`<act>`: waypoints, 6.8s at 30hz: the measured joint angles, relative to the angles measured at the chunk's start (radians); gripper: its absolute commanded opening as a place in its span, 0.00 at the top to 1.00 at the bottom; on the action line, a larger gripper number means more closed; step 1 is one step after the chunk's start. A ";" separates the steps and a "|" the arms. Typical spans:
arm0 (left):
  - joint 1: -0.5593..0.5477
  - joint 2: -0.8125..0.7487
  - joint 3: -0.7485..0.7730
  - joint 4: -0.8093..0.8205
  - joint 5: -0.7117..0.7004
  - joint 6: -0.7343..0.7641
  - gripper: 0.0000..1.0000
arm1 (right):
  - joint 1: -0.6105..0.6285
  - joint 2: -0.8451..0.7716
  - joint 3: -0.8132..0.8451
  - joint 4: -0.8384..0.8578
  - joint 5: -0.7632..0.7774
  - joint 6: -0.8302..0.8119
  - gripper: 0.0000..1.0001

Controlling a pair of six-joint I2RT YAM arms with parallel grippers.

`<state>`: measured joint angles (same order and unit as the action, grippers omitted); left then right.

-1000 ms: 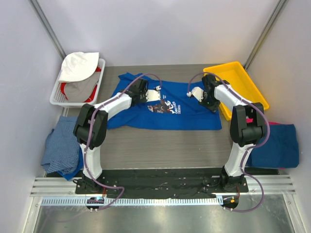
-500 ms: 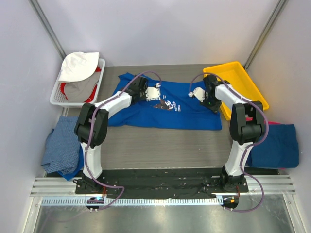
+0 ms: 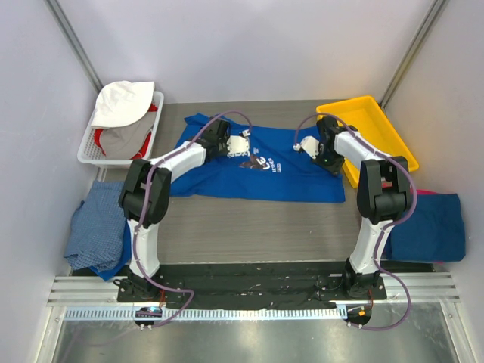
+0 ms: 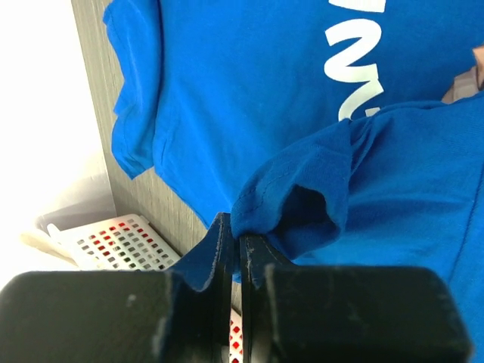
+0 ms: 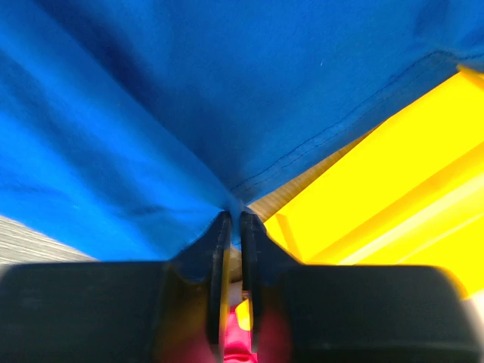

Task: Fold and stack the t-shirts
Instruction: Fold the flattened tshirt in 1/3 of the way

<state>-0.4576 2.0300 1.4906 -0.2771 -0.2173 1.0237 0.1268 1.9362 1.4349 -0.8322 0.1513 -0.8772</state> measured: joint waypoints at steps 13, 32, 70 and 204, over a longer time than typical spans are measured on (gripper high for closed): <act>0.000 0.050 0.050 0.041 -0.021 -0.001 0.31 | 0.000 0.000 0.003 0.018 0.001 0.008 0.57; 0.000 0.080 0.014 0.326 -0.155 0.006 0.11 | 0.000 -0.011 -0.001 0.021 0.001 0.015 0.59; 0.196 -0.116 -0.117 -0.304 0.009 -0.217 0.09 | 0.012 -0.241 -0.240 0.112 -0.071 0.180 0.44; 0.180 -0.222 -0.327 -0.194 -0.120 -0.211 0.00 | 0.093 -0.407 -0.610 0.234 0.057 -0.044 0.28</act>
<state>-0.2771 1.8076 1.1637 -0.4709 -0.3370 0.8127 0.2203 1.5291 0.8249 -0.5980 0.2085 -0.9215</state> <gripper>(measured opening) 0.996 0.716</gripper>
